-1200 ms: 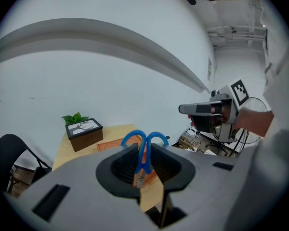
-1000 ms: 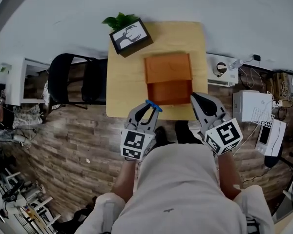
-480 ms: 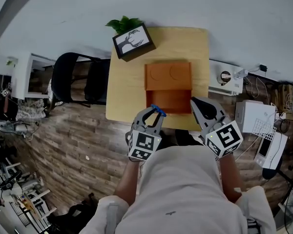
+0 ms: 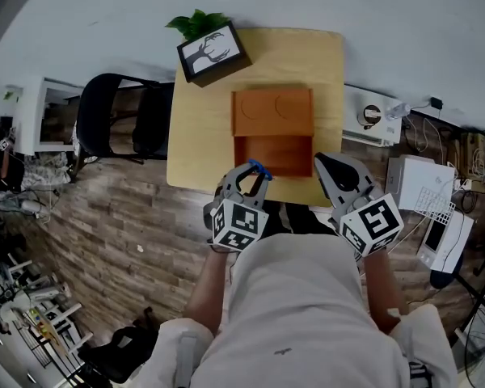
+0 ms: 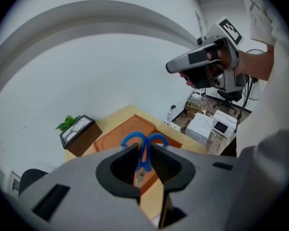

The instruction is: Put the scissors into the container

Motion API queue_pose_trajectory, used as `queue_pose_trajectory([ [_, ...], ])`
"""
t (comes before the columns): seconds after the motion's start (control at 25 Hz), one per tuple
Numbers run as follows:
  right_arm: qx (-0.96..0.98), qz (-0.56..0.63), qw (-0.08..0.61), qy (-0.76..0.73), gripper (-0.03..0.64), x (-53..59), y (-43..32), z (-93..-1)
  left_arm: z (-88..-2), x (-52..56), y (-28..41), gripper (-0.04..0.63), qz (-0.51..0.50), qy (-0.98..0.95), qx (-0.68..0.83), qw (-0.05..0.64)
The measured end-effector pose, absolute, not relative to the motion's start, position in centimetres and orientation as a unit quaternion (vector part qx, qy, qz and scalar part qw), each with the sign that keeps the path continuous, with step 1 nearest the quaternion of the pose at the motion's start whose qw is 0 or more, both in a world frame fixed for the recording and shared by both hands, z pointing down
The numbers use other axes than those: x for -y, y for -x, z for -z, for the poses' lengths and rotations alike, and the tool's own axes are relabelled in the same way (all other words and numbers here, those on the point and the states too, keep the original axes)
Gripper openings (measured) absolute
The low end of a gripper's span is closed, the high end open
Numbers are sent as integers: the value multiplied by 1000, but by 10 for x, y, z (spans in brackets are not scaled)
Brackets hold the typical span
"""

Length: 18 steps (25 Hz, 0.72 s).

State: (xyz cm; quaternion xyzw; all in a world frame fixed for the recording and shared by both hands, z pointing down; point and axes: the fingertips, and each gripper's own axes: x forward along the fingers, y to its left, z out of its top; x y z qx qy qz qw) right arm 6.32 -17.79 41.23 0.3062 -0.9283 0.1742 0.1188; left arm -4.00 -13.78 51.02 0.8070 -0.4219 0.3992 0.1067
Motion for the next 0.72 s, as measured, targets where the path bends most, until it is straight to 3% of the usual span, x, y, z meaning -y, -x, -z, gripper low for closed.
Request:
queue_pose_trajectory([
  [0.72,914,-189,148,-327,-2,187,-64,-438,-579,155,45,78,-463,-803,357,112],
])
